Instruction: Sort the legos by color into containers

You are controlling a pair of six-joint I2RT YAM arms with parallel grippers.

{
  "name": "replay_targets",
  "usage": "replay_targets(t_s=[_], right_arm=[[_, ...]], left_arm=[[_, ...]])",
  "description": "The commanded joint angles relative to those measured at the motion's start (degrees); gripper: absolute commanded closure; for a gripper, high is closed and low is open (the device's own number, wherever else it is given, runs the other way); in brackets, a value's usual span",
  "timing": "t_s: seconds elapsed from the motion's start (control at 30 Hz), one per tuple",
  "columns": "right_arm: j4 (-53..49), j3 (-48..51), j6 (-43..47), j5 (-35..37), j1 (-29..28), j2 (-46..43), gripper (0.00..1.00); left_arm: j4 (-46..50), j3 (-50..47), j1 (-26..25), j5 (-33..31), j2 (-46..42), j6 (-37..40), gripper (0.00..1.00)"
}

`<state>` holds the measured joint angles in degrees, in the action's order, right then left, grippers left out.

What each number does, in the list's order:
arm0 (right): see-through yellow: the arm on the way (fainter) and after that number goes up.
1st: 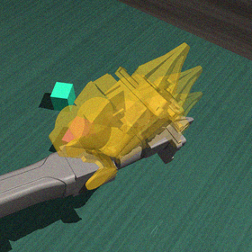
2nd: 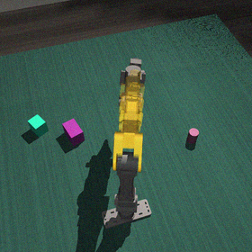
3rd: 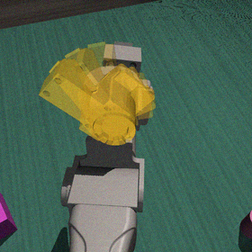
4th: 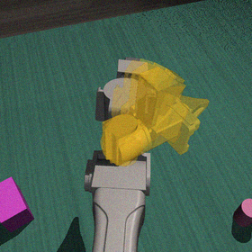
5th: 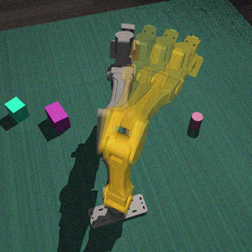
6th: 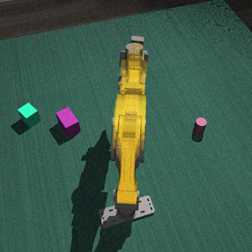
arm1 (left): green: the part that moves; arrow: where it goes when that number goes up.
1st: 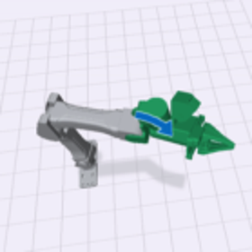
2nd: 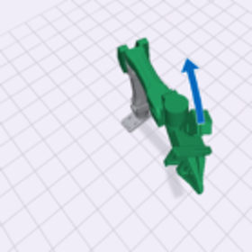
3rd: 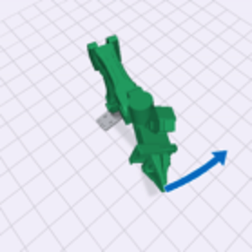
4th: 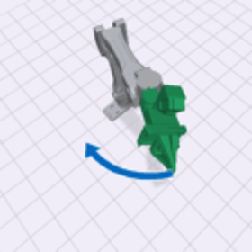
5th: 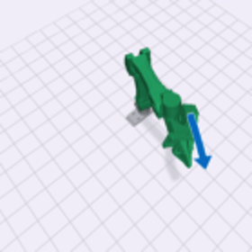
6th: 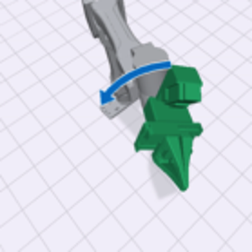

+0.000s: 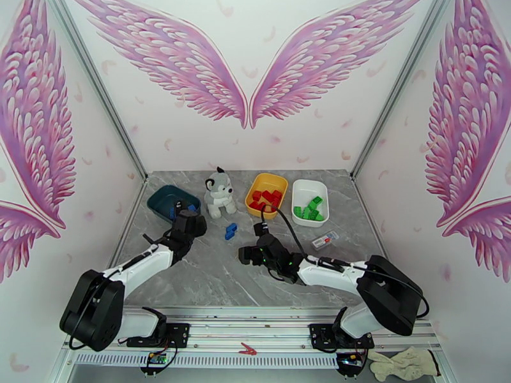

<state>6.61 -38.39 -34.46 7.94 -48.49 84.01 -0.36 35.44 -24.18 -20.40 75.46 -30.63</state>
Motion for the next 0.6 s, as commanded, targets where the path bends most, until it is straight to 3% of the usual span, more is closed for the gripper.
replay_targets(t_s=[0.0,0.27,0.57], right_arm=[[-2.09,2.27,1.17,2.14,1.03,-2.91,0.08],[-2.80,4.82,1.07,2.73,2.06,-7.79,0.04],[-3.17,4.29,1.38,2.08,2.17,-7.99,0.04]], left_arm=[[-3.18,-3.79,-2.35,5.60,-1.68,0.24,0.29],[-14.05,-7.72,-8.06,15.03,3.71,5.65,0.28],[-15.39,-0.92,-10.80,11.90,17.89,9.30,0.42]])
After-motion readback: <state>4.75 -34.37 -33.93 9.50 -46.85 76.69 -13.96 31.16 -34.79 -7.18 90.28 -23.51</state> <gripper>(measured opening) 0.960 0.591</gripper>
